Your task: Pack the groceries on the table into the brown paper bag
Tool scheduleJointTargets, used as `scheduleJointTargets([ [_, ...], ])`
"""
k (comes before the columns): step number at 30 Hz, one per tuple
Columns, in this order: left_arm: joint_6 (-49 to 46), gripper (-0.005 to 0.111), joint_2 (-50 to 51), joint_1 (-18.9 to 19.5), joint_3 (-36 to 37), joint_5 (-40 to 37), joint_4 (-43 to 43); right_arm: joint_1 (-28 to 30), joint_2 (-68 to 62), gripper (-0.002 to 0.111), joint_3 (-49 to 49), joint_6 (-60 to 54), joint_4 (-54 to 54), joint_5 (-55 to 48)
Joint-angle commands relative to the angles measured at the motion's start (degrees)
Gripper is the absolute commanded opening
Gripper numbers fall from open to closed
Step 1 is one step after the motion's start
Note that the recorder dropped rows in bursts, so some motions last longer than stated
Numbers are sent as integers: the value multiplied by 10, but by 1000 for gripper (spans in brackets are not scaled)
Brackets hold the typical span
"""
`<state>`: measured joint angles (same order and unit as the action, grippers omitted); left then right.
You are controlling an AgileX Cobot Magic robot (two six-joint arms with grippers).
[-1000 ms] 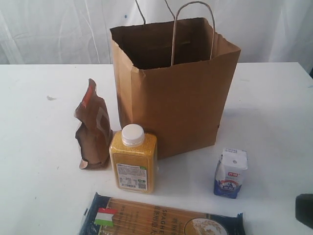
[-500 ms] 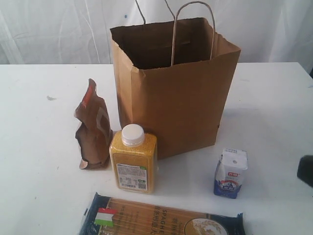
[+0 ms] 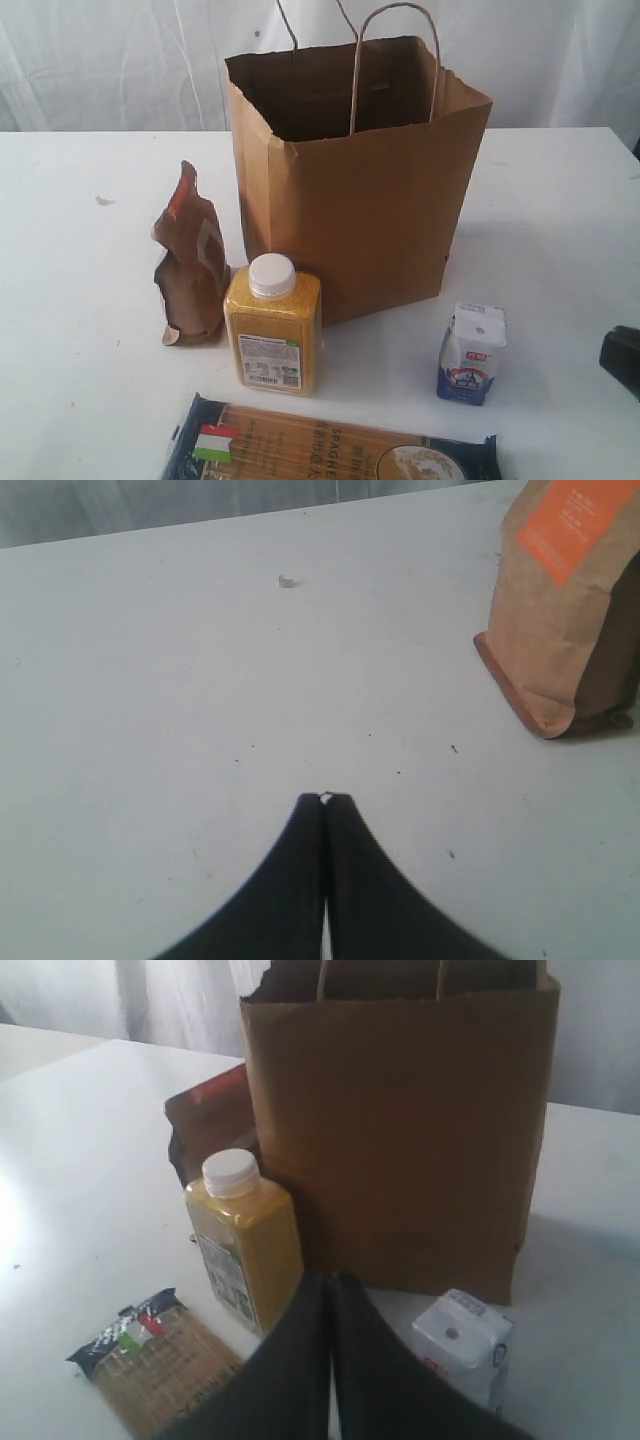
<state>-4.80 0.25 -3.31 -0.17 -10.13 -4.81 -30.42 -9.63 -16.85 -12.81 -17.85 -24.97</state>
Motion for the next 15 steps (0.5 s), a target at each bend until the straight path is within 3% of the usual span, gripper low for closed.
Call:
scheduleJointTargets([
  [1, -1, 0, -2, -3, 2, 3, -2, 33, 59, 0, 62, -9, 3, 32],
  [11, 0, 0, -2, -3, 2, 3, -2, 142, 96, 0, 124, -50, 1, 55],
  [15, 0, 0, -2, -3, 2, 3, -2, 150, 96, 0, 131, -76, 1, 56],
])
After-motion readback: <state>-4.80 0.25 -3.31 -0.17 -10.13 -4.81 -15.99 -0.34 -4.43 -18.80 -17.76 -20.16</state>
